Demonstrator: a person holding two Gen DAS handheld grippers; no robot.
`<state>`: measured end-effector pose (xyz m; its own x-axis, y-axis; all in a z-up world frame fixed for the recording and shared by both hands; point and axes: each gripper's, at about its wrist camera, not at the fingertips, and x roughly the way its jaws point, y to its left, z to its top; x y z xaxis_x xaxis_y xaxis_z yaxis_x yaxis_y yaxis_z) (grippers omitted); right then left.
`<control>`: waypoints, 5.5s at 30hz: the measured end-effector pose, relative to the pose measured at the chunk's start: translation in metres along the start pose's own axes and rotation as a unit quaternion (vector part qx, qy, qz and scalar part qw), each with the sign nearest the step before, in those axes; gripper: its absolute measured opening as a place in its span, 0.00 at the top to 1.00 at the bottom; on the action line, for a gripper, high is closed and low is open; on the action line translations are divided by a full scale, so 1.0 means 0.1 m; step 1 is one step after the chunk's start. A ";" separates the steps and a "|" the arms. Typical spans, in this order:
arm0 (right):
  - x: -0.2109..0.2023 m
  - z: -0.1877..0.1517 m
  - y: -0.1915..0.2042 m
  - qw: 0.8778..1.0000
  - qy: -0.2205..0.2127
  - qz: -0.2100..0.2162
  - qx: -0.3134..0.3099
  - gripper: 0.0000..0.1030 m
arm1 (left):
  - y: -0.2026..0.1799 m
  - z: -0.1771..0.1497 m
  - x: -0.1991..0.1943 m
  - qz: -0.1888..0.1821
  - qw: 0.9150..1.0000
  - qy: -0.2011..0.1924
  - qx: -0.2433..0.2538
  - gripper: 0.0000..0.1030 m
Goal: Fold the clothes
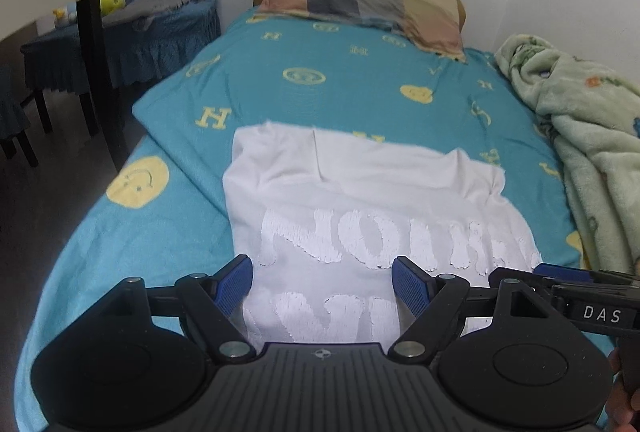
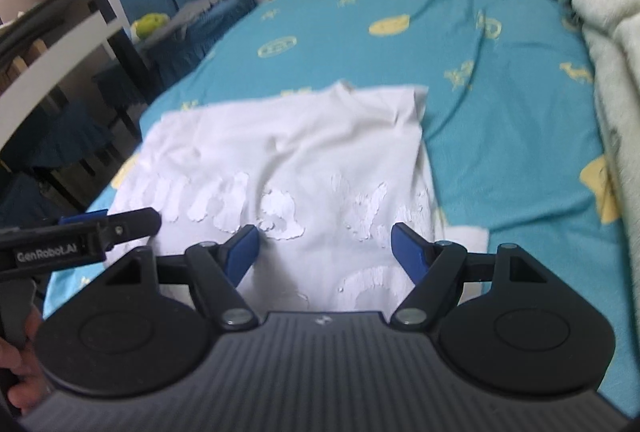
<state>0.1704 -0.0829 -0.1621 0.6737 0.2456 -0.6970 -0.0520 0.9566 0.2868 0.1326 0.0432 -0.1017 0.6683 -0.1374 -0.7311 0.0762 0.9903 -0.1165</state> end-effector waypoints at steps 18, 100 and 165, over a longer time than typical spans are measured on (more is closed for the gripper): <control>-0.49 -0.40 -0.48 0.943 0.019 0.120 0.310 0.25 | 0.11 -0.18 -0.54 -0.072 0.990 0.009 -0.121 0.21; -3.53 -0.07 -3.69 0.854 -0.235 -0.047 0.463 0.84 | -4.05 0.19 0.25 -0.468 0.840 0.157 -0.226 0.75; -4.75 -1.08 -0.34 0.900 -0.308 -0.302 0.070 0.15 | -2.50 -0.83 -3.56 -0.229 0.934 -0.210 0.177 0.00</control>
<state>-0.2274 -0.2151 0.0876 0.8311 -0.4866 -0.2695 0.5245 0.8468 0.0887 -0.1857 -0.1573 0.1322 0.7313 -0.6015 -0.3216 0.6153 0.7852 -0.0694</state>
